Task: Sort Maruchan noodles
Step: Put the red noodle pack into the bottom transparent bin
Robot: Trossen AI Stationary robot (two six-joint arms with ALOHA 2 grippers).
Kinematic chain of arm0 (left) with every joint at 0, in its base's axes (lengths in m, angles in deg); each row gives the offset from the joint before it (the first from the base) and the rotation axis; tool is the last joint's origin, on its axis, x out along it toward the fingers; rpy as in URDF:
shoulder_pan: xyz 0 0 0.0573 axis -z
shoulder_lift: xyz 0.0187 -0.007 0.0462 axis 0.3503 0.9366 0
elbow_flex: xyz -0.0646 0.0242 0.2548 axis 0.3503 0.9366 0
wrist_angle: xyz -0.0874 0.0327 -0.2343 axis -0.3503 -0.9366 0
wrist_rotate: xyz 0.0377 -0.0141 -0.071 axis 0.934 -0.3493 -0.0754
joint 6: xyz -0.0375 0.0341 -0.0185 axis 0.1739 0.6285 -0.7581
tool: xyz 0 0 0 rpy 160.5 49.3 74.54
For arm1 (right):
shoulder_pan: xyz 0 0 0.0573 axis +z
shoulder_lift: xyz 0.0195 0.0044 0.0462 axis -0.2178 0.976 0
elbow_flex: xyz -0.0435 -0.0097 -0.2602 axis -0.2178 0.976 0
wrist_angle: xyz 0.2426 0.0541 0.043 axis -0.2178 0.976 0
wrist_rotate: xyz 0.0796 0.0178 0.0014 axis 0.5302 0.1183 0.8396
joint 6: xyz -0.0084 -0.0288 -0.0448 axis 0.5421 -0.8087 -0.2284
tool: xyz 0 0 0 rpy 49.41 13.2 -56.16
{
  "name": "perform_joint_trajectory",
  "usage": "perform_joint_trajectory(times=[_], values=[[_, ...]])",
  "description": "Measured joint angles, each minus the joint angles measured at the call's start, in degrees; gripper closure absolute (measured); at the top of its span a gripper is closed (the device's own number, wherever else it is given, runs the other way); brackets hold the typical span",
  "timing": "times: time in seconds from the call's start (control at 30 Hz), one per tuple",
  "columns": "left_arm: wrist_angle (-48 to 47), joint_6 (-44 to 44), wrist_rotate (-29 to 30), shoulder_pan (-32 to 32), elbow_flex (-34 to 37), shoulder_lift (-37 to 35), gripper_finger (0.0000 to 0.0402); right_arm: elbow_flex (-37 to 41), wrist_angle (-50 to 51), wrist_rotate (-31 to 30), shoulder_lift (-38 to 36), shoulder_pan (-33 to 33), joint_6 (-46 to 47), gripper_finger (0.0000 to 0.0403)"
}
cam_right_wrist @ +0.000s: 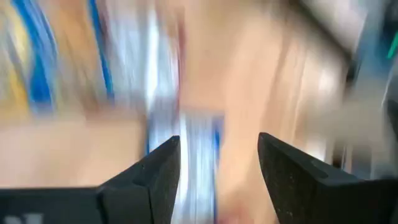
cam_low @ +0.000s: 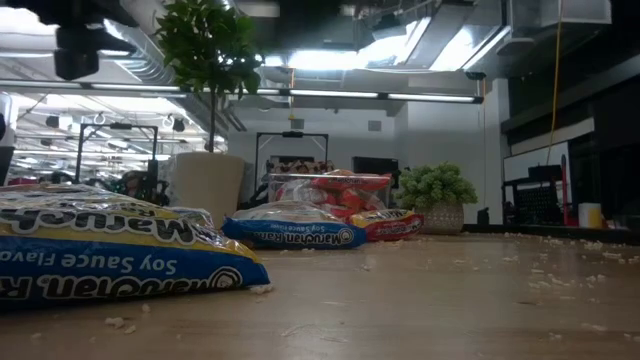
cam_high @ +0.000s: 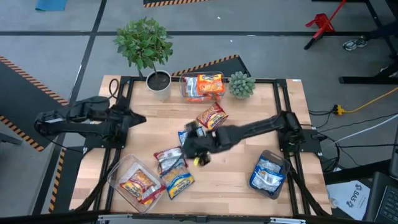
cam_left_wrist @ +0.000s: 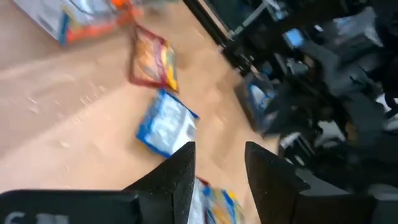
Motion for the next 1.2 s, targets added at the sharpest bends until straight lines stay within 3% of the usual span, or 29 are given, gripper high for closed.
perform_joint_trajectory(times=[0.17,0.27,0.43,0.57,0.7,0.83,1.0,1.2], values=[[9.54,2.0,2.6,-0.02,-0.01,5.76,0.0267,0.95,20.36,-2.59,-1.28,-4.81,12.33,0.0205],[17.33,4.68,2.01,-0.02,-0.04,11.59,0.0267,2.63,26.22,-4.08,-2.66,-7.87,18.14,0.0205],[26.21,10.19,2.21,-0.02,-0.11,23.66,0.0267,11.87,25.08,-1.84,-7.97,-13.62,23.39,0.0205],[32.26,13.07,0.79,-0.54,-0.04,31.41,0.0267,24.38,14.67,2.51,-14.22,-18.36,26.08,0.0205],[38.99,15.39,0.54,-1.84,-0.04,38.45,0.0267,38.72,-1.79,7.85,-18.98,-21.7,29.93,0.0205],[46.63,17.21,-3.01,-4.24,-0.04,45.47,0.0267,47.74,-14.95,8.35,-19.6,-23.37,33.49,0.0205],[50.69,18.95,-5.06,-6.78,-0.04,52.68,0.0267,53.62,-28.89,7.56,-19.31,-24.21,36.1,0.0205],[50.66,20.91,-7.07,-8.58,-0.04,59.33,0.0267,55.09,-33.28,11.63,-18.12,-24.12,35.98,0.0205]])
